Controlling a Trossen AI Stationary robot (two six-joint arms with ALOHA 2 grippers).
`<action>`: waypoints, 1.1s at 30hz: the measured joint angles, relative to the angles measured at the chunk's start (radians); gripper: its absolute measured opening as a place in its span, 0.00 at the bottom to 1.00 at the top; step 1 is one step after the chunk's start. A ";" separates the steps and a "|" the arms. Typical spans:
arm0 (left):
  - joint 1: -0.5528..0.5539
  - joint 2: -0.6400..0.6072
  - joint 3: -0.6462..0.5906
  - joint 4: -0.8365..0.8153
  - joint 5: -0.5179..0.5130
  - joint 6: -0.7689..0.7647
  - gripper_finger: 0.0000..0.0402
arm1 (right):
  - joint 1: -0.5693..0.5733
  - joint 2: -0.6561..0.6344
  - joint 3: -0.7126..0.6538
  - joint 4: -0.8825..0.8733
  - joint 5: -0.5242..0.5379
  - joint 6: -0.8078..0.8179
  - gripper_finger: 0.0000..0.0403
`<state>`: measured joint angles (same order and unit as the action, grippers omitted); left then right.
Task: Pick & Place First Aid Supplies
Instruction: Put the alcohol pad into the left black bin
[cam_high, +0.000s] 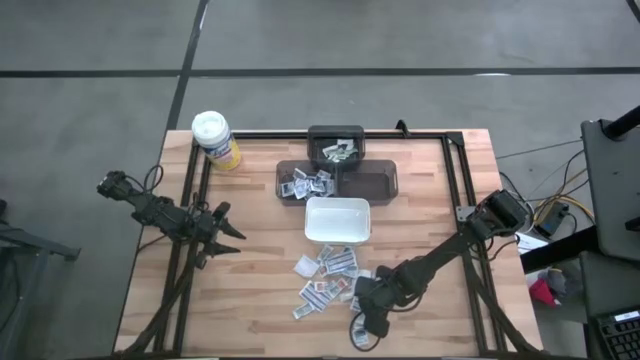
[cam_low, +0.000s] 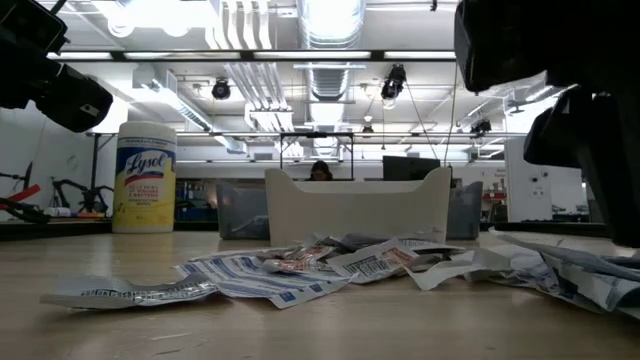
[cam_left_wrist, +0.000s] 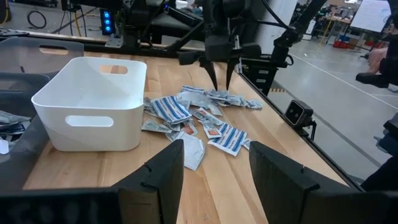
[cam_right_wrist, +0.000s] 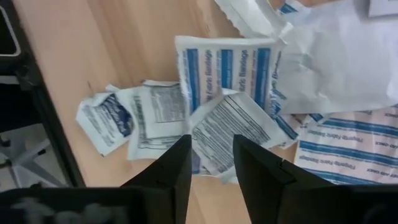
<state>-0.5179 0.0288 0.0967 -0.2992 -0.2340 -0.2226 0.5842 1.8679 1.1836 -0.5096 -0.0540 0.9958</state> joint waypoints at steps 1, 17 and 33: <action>0.000 0.000 0.000 0.000 0.000 0.000 0.44 | 0.000 0.000 0.005 0.000 0.000 0.000 0.28; 0.000 0.000 0.000 0.000 0.000 0.000 0.44 | 0.002 0.056 0.042 0.022 -0.052 0.044 0.29; 0.000 0.010 0.000 0.000 0.000 0.008 0.44 | 0.005 0.238 0.220 -0.013 -0.074 0.023 0.22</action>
<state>-0.5175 0.0383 0.0963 -0.2996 -0.2337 -0.2150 0.5892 2.1063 1.4033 -0.5222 -0.1277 1.0187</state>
